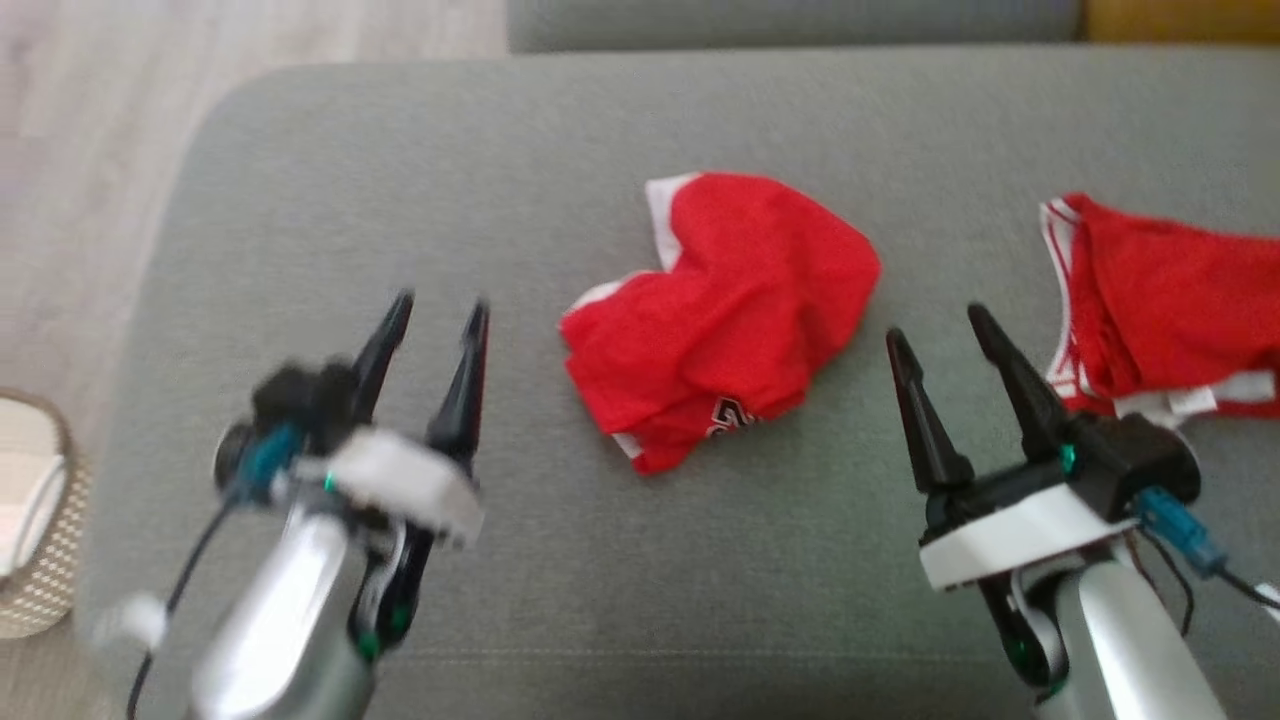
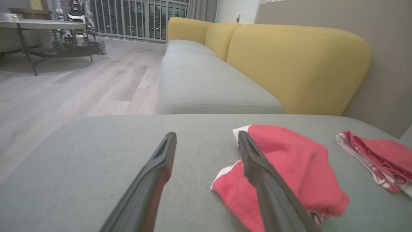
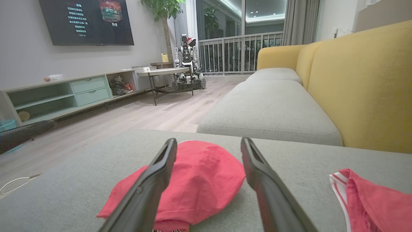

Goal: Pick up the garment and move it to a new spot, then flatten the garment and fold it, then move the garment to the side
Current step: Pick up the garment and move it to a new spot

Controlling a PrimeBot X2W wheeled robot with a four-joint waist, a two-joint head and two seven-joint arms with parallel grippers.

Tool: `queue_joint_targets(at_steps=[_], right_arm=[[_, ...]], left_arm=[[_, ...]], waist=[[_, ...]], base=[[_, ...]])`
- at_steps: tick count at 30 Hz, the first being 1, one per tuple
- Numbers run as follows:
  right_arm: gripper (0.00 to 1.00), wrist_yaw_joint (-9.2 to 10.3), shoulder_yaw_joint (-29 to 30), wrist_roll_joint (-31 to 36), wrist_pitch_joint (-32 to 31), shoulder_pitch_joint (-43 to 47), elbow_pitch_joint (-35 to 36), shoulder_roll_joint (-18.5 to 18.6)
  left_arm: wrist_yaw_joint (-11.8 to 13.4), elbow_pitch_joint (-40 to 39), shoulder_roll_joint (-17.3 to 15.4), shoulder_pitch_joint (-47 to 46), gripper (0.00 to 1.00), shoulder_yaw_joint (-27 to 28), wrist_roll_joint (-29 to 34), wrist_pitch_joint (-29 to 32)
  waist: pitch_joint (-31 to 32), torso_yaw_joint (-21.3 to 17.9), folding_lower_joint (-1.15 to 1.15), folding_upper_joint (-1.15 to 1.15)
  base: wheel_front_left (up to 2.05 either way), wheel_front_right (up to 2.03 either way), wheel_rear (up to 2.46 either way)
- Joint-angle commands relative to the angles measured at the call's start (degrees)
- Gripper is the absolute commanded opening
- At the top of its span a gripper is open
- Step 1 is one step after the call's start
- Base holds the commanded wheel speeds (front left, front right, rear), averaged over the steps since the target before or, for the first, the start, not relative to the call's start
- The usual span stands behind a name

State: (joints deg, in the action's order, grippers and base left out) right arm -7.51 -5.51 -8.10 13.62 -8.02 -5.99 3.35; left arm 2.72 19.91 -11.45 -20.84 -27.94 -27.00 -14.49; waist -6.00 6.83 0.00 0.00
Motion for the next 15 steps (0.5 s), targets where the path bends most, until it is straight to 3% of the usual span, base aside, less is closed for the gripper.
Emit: queue_joint_targets(at_steps=[1, 8, 15], right_arm=[[1.00, 0.02, -1.0, 0.2, 0.0, -0.3, 1.4, -0.5], [1.00, 0.02, -1.3, -0.1, 0.1, 2.4, -0.6, -0.5], [1.00, 0.02, -2.1, -0.7, 0.1, 4.0, -1.8, -0.5]], left_arm=[[0.4, -3.6, -1.5, -0.6, 1.00, 3.2, 1.4, -0.5], [0.5, -12.5, -0.5, 13.0, 1.00, 9.7, 7.2, -0.5], [-2.1, -17.7, 2.8, 18.6, 1.00, 15.1, 12.6, -0.5]], waist=[[2.5, 2.4, 0.00, 0.00], [5.1, 4.3, 0.00, 0.00], [5.9, 4.9, 0.00, 0.00]], base=[[0.00, 0.00, 0.00], [0.00, 0.00, 0.00], [0.00, 0.00, 0.00]])
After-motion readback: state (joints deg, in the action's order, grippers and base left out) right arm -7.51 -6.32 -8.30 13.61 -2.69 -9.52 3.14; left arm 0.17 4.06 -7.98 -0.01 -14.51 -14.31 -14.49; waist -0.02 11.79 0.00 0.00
